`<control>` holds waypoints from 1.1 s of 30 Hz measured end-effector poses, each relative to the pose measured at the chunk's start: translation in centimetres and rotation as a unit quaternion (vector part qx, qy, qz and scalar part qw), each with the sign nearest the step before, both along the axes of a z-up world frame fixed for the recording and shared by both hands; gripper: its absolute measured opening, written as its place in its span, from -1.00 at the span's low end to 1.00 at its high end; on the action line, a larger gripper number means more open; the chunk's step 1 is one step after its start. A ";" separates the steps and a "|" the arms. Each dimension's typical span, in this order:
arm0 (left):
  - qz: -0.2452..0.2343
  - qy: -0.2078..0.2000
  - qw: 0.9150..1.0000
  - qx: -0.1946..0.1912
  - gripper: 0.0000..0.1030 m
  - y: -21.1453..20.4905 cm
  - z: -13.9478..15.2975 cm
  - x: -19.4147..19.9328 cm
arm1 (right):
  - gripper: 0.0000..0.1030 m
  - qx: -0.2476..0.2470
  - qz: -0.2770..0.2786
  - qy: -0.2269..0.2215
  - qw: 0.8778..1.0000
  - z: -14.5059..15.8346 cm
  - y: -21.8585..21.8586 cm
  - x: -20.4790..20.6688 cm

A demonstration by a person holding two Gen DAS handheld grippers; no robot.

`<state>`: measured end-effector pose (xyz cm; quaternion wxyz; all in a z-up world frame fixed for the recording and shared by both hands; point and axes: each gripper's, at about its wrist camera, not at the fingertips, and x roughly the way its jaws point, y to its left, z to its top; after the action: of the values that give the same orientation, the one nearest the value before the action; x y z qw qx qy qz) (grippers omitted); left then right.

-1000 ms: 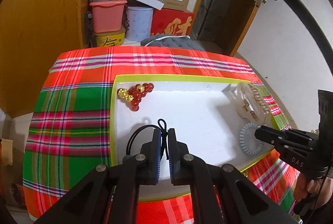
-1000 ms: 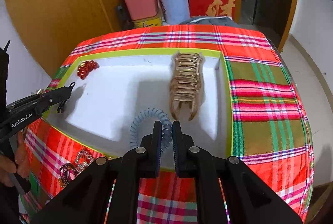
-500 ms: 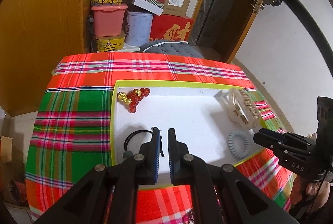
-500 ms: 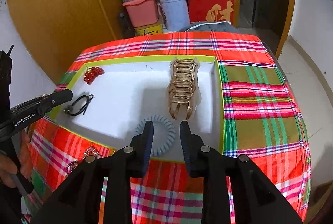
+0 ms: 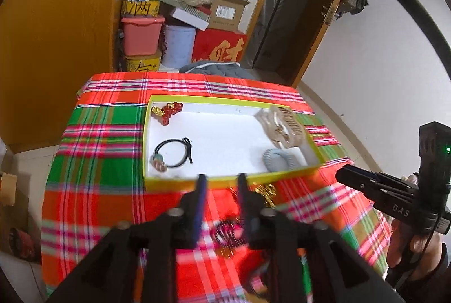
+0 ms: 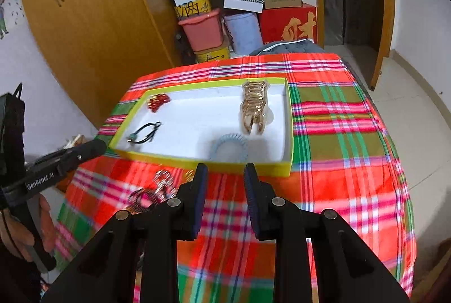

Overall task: Organize jewelry
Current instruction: 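Open both grippers to release the two hair ties inside the tray, then withdraw both grippers from the tray toward the remaining jewelry, then grasp the black round hair band with the right gripper while the left grasps the white-purple coil tie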

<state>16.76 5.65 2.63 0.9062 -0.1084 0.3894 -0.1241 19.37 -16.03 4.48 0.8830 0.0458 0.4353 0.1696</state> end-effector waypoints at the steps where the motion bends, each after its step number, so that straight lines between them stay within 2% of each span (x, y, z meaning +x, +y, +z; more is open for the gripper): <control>1: 0.001 -0.003 1.000 -0.002 -0.34 0.0 0.1 -0.6 | -0.27 0.002 -0.001 -0.002 1.000 0.3 -0.1 -0.6; 2: 0.004 -0.006 1.000 -0.001 -0.27 0.0 0.3 -1.5 | -0.04 0.005 -0.001 -0.004 1.000 0.4 -0.2 -1.1; 3: 0.005 -0.008 1.000 0.000 -0.25 0.0 0.4 -2.3 | 0.05 0.011 0.001 -0.006 1.000 0.7 -0.4 -1.8; 13: 0.024 -0.004 0.999 0.024 -0.23 0.0 0.3 -9.0 | 0.05 0.007 0.032 -0.010 0.999 1.8 -0.1 -7.4; 20: 0.032 0.008 0.999 0.024 -0.23 0.5 -0.5 -10.9 | 0.05 0.001 0.050 0.000 0.999 1.1 0.5 -9.3; 23: 0.038 0.014 0.999 0.021 -0.23 1.1 -0.8 -11.2 | 0.04 0.000 0.051 0.008 0.999 0.6 0.7 -9.5; 27: 0.045 0.018 0.999 0.015 -0.23 1.8 -1.1 -11.3 | -0.14 0.001 0.053 0.022 0.998 -0.2 1.3 -9.2; 33: 0.051 0.015 0.999 0.008 -0.23 2.7 -1.2 -11.2 | -0.28 0.004 0.064 0.044 0.997 -1.4 3.0 -8.4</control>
<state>5.59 8.38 1.40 0.9061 -0.1227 0.3982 -0.0731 10.96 -13.07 3.10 0.8502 0.0285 0.4749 0.2254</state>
